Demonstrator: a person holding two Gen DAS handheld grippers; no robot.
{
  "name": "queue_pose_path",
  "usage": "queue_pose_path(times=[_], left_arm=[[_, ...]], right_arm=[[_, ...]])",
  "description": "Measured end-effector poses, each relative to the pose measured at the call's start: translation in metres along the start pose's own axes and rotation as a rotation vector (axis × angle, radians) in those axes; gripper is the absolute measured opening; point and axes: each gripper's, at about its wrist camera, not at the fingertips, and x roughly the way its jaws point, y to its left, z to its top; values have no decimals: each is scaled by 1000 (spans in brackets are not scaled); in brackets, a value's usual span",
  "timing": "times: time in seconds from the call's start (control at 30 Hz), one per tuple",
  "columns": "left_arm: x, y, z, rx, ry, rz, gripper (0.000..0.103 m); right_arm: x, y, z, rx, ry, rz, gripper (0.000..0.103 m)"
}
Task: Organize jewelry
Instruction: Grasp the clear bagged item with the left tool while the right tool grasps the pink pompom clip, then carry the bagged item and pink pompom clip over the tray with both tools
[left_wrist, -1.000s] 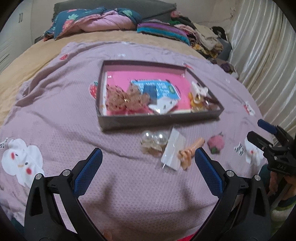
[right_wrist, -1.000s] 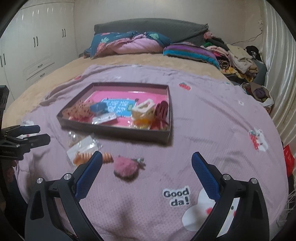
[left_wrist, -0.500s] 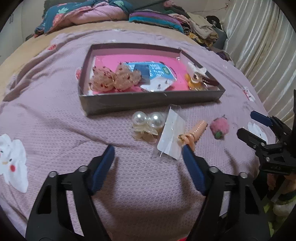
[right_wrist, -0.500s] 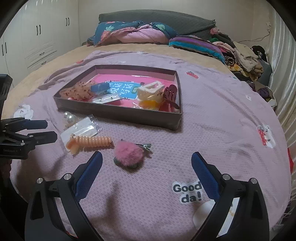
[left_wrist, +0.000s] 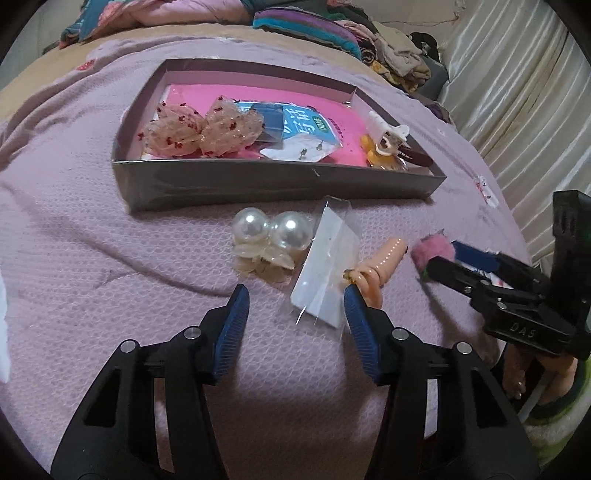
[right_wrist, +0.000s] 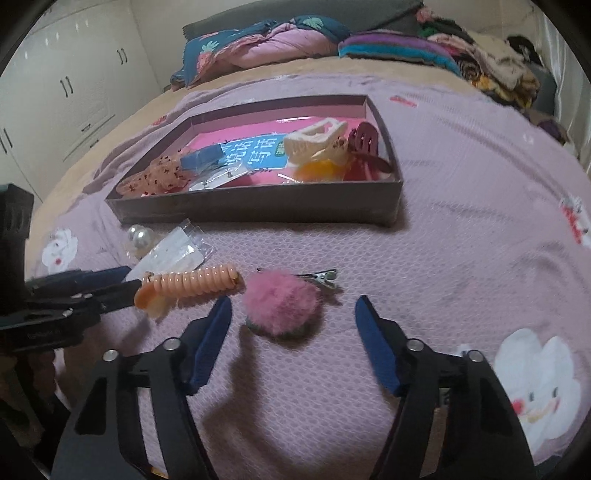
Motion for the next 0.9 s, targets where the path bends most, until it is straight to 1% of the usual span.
queue_pose_path(times=[0.03,0.07,0.17,0.2,0.23,0.3,0.37,0.5,0.7,0.83,0.9], left_arm=[[1,-1,1,1,0,0,45],[2,-1,2,3,0,1,42],[6,-4,4,1,1,-16,31],[8,-7,4,7,3,-21,29],[9,-9,4,18,1,-14,29],[8,-14,3,46,-1,-4,25],[8,-18,2,58,-1,-11,22],[5,-26,-1,88,-12,5,18],[-3,-34,0,106,-42,27,16],[-14,-42,7,137,-91,60,16],[-21,-44,12,136,-111,64,16]], right_arm=[[3,-1,1,14,7,6,56],[5,-2,1,23,12,9,53],[11,-5,2,42,30,28,40],[12,-5,3,41,31,29,33],[12,-4,3,35,29,24,32],[10,-4,2,24,16,7,31],[7,-6,2,22,5,-7,31],[-3,-15,3,41,-31,-40,30],[-16,-26,5,67,-78,-64,30],[-27,-24,6,48,-117,-83,30],[-31,-22,7,38,-133,-94,30]])
